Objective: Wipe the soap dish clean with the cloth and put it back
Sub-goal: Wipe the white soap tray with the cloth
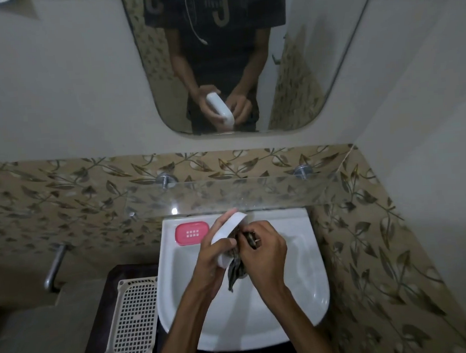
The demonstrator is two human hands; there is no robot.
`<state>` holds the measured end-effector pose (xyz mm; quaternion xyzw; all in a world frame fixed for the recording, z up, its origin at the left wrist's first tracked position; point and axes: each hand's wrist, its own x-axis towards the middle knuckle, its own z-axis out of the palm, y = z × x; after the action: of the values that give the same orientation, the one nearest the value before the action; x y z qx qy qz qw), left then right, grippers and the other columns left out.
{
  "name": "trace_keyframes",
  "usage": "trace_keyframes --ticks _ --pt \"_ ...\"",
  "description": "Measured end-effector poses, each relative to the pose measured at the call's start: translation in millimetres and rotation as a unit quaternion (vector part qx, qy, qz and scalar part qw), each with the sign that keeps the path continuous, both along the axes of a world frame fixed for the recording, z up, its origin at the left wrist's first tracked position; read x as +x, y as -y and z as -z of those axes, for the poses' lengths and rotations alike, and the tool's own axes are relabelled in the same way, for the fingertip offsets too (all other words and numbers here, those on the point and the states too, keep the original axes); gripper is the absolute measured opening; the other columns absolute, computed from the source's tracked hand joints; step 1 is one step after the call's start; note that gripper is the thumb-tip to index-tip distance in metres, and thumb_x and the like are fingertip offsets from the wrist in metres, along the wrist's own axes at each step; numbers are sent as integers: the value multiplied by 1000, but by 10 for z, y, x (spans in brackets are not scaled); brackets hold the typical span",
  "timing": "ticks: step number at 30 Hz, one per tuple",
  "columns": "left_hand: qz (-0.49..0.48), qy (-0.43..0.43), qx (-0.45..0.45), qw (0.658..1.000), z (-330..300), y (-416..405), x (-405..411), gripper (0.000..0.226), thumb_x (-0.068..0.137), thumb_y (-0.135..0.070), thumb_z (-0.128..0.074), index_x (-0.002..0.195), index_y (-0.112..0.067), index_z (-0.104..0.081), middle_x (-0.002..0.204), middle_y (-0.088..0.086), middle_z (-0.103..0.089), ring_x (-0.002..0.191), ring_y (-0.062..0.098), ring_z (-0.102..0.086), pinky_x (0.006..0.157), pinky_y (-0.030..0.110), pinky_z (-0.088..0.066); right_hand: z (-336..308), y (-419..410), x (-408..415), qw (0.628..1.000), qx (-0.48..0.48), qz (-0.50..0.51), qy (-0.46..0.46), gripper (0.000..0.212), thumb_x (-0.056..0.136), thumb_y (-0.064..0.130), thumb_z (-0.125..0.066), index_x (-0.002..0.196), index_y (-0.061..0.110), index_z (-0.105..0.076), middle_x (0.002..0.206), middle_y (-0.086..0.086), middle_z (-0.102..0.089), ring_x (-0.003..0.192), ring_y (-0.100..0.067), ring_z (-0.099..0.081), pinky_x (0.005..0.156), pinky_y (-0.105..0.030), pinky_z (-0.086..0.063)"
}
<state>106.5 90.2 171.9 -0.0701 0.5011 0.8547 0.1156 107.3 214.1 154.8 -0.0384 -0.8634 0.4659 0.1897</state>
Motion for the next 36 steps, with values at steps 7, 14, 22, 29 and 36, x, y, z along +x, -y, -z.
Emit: trace_keyframes --ticks 7,14,22,29,36 --pt "-18 -41 -19 999 -142 23 -120 72 63 -31 -65 133 -16 -63 109 7 -74 91 21 -68 72 34 -57 -79 41 41 992 38 -120 1 22 97 24 -66 115 19 -75 118 9 -73 106 -5 -66 93 -19 -55" --pt "6 -49 -4 999 -221 -25 -176 79 60 -25 -63 137 -9 -59 117 15 -69 101 27 -64 82 36 -52 -301 57 -121 997 -34 -43 54 5 85 17 -79 87 21 -79 85 12 -74 80 -1 -67 70 -10 -49" --pt "-40 -74 -15 996 -305 54 -267 81 56 -25 -62 136 -11 -60 134 24 -59 114 43 -57 85 43 -54 -502 72 -30 979 -66 -178 75 14 93 26 -74 107 27 -76 104 16 -76 97 0 -69 85 -15 -56" --pt "1 -105 -14 994 -437 -48 -271 82 58 -22 -62 139 -8 -55 129 29 -56 110 32 -56 78 34 -52 -469 111 -136 999 17 -8 -32 16 90 16 -77 105 22 -79 107 6 -65 85 4 -58 75 -4 -44" --pt "5 -117 -64 991 -460 -49 -277 74 58 -24 -63 131 -10 -61 121 14 -66 109 23 -62 87 36 -52 -539 60 -171 992 125 -29 -11 15 89 15 -75 103 20 -79 95 2 -70 80 -14 -64 68 -28 -54"
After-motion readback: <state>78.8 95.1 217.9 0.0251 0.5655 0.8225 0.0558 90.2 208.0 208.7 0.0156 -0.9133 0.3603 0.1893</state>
